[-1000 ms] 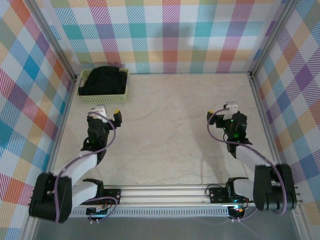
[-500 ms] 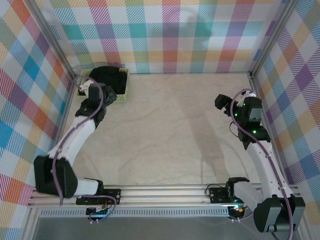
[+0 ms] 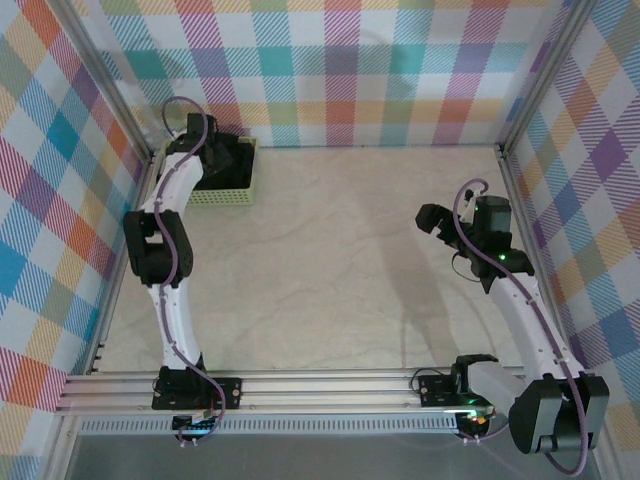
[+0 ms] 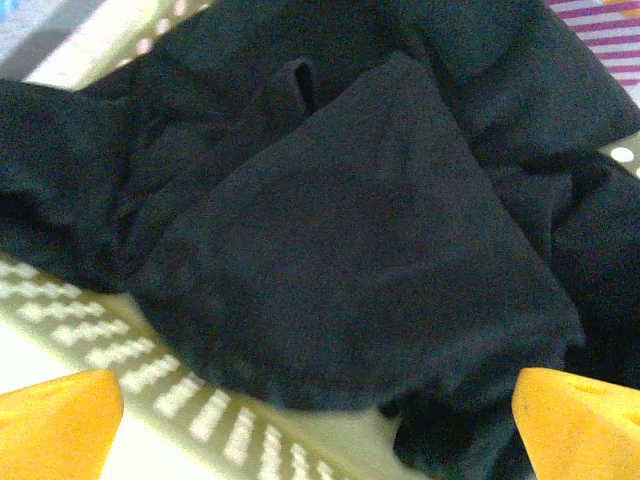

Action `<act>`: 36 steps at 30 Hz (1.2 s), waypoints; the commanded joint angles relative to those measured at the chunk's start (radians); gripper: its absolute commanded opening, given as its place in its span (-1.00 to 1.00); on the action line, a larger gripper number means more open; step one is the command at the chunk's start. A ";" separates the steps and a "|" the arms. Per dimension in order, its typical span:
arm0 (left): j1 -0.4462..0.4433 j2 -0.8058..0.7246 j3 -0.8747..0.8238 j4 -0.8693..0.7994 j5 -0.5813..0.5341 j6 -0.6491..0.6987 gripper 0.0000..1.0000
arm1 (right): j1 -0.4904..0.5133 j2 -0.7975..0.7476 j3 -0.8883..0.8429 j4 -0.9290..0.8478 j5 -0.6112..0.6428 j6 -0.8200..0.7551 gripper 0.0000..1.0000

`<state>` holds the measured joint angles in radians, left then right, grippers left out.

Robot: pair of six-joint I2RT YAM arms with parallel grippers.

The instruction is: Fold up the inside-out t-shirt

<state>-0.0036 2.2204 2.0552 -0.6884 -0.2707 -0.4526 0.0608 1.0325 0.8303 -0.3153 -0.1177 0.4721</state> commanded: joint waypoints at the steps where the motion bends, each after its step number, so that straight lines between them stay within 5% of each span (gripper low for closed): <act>1: 0.018 0.132 0.192 -0.160 0.085 0.014 1.00 | 0.011 -0.019 -0.008 -0.025 -0.019 0.007 1.00; 6: 0.020 0.320 0.420 -0.214 0.138 0.011 1.00 | 0.020 -0.017 -0.020 -0.027 -0.018 0.014 0.99; 12: 0.020 0.420 0.440 -0.190 0.173 -0.029 0.94 | 0.027 -0.012 -0.012 -0.032 -0.014 0.023 0.99; 16: 0.019 0.441 0.442 -0.168 0.203 -0.035 0.57 | 0.027 -0.011 0.009 -0.051 -0.010 0.016 0.99; 25: 0.019 0.351 0.487 -0.172 0.178 -0.039 -0.78 | 0.030 -0.039 -0.006 -0.062 -0.014 0.026 0.99; 29: 0.019 0.263 0.493 -0.166 0.158 -0.032 -1.00 | 0.029 -0.053 -0.014 -0.079 -0.016 0.017 0.99; 36: 0.020 0.119 0.529 -0.162 0.176 -0.031 -1.00 | 0.030 -0.077 -0.028 -0.081 -0.022 0.019 0.99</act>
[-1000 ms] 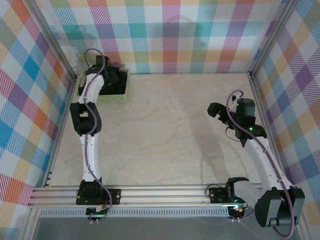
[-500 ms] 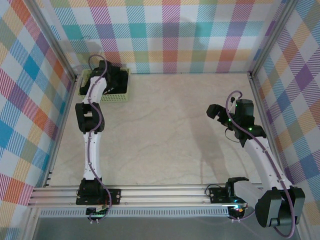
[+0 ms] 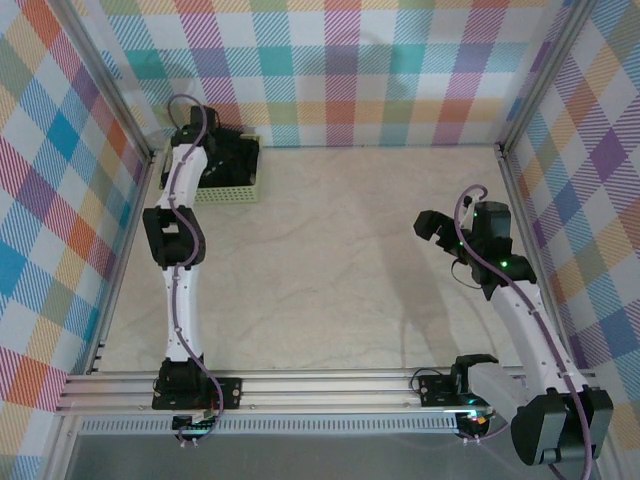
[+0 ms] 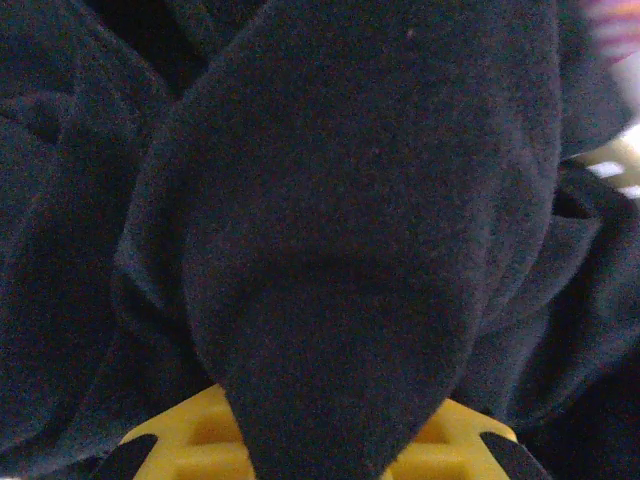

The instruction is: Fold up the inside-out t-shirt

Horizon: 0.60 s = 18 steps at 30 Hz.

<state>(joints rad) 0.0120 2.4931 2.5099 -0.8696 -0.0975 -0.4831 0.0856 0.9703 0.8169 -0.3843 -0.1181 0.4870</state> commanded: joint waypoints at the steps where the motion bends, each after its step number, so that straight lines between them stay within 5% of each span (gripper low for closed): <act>1: 0.004 -0.177 0.079 0.020 0.005 0.000 -1.00 | 0.005 -0.017 -0.016 -0.012 -0.022 0.005 0.99; 13: -0.016 -0.466 0.186 0.103 0.103 -0.065 -1.00 | 0.006 -0.052 -0.033 -0.011 -0.038 0.013 0.99; 18: -0.119 -0.581 0.194 0.153 0.149 -0.010 -1.00 | 0.005 -0.067 -0.033 -0.016 -0.043 0.015 1.00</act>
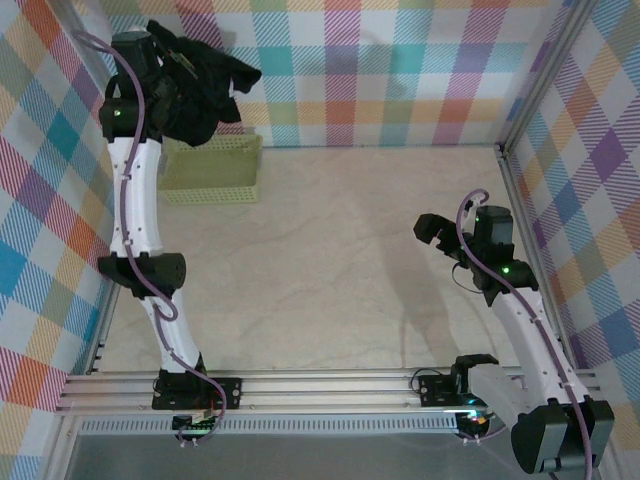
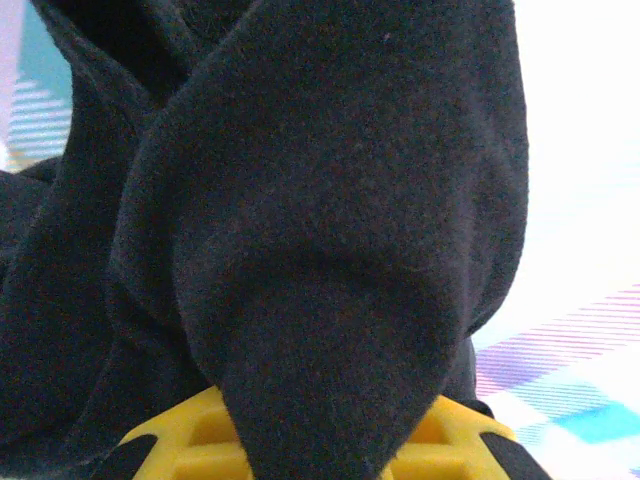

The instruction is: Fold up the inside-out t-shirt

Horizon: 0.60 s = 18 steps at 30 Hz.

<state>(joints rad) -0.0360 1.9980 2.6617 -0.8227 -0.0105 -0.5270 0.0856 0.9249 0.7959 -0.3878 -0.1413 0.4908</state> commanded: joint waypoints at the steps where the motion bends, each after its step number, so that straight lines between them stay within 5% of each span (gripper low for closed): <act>1: -0.103 -0.104 0.041 0.105 0.065 0.053 -1.00 | 0.005 -0.023 -0.012 -0.012 -0.020 0.012 1.00; 7: -0.293 -0.182 -0.028 0.054 0.038 0.093 -1.00 | 0.005 -0.030 0.008 -0.037 -0.023 0.027 0.99; 18: -0.615 -0.238 -0.512 0.207 0.026 0.074 -1.00 | 0.005 -0.041 0.024 -0.054 -0.042 0.036 0.99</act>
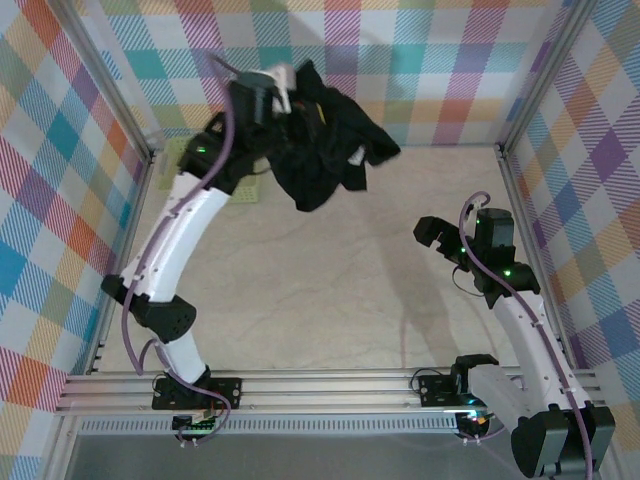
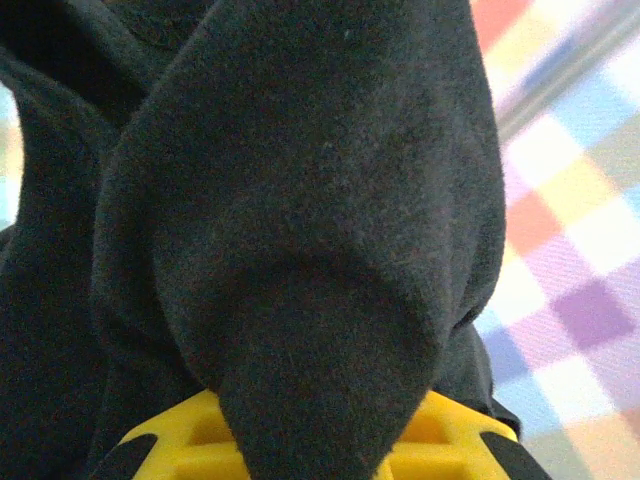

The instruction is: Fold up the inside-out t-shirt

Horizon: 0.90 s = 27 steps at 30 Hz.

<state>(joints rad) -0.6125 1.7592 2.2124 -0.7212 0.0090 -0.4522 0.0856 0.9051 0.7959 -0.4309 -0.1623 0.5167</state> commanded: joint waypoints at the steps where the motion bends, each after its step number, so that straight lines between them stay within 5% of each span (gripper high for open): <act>1: -0.050 0.008 -0.105 0.118 0.029 -0.008 -1.00 | 0.004 -0.020 0.024 -0.012 -0.023 0.010 1.00; 5: -0.099 0.003 -0.326 0.170 0.062 -0.040 -0.94 | 0.005 -0.018 0.018 -0.007 -0.030 -0.001 1.00; 9: -0.115 -0.053 -0.598 0.282 0.075 -0.070 -0.49 | 0.007 0.009 0.014 0.000 -0.035 -0.016 0.99; 13: -0.113 -0.079 -0.713 0.237 -0.027 -0.056 0.18 | 0.033 0.055 0.009 0.029 -0.048 -0.022 0.99; 17: -0.086 -0.144 -0.820 0.193 -0.143 -0.029 0.55 | 0.115 0.132 0.032 0.000 0.018 -0.050 1.00; 22: -0.071 -0.248 -1.007 0.224 -0.140 -0.022 0.73 | 0.206 0.234 0.058 -0.081 0.114 -0.073 0.99; 27: -0.195 -0.299 -1.137 0.265 -0.185 -0.045 0.71 | 0.237 0.297 0.045 -0.122 0.139 -0.054 0.97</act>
<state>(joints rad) -0.7361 1.4849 1.1362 -0.4854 -0.1364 -0.4942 0.3103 1.1790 0.8204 -0.4992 -0.0628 0.4667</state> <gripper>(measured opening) 0.855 0.990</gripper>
